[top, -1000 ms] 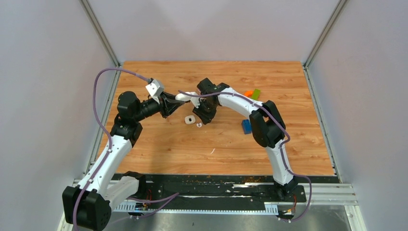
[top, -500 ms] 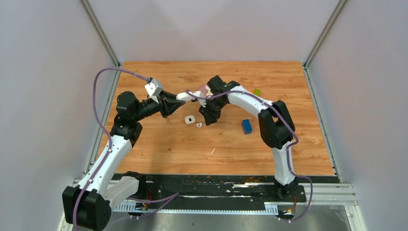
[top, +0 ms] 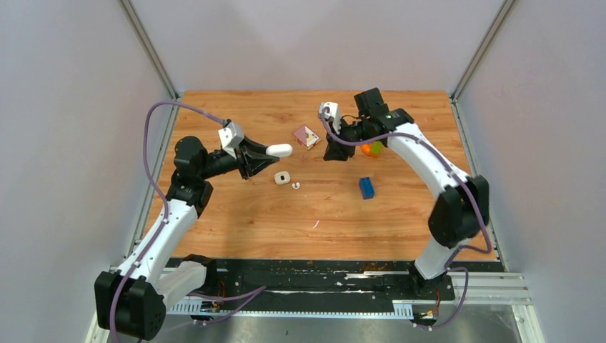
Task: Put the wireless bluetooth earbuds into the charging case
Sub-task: Open the charging case.
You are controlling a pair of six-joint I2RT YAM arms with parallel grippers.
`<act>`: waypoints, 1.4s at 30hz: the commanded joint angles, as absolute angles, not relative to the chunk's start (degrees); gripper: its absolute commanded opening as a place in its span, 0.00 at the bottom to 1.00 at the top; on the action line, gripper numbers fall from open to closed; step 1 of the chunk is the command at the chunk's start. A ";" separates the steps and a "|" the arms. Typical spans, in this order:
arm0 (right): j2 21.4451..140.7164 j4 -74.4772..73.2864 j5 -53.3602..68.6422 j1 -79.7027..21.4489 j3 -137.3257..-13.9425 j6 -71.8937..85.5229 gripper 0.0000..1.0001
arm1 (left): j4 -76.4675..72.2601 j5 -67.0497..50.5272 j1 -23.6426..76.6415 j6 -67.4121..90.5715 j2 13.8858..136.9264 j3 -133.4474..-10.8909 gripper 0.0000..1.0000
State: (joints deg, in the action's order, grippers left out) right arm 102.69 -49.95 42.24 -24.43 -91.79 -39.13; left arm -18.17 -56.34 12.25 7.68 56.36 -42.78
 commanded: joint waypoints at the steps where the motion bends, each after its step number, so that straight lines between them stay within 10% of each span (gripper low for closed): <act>1: 86.95 -33.52 50.98 -26.81 -87.91 -39.15 0.31 | -22.52 -57.82 12.10 9.93 57.30 -41.84 0.00; 19: 92.07 -45.51 48.34 -39.01 -100.22 -43.06 0.54 | -23.36 -59.88 14.43 6.45 57.43 -39.75 0.00; 42: 96.15 -39.07 47.37 -37.16 -102.26 -27.02 0.54 | -15.60 -62.22 17.31 -6.89 55.53 -39.55 0.00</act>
State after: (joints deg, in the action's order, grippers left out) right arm 95.94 -42.92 47.92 -38.26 -99.07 -28.82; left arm -14.17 -59.61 16.60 -5.37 56.62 -39.13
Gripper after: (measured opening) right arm 0.541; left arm 0.357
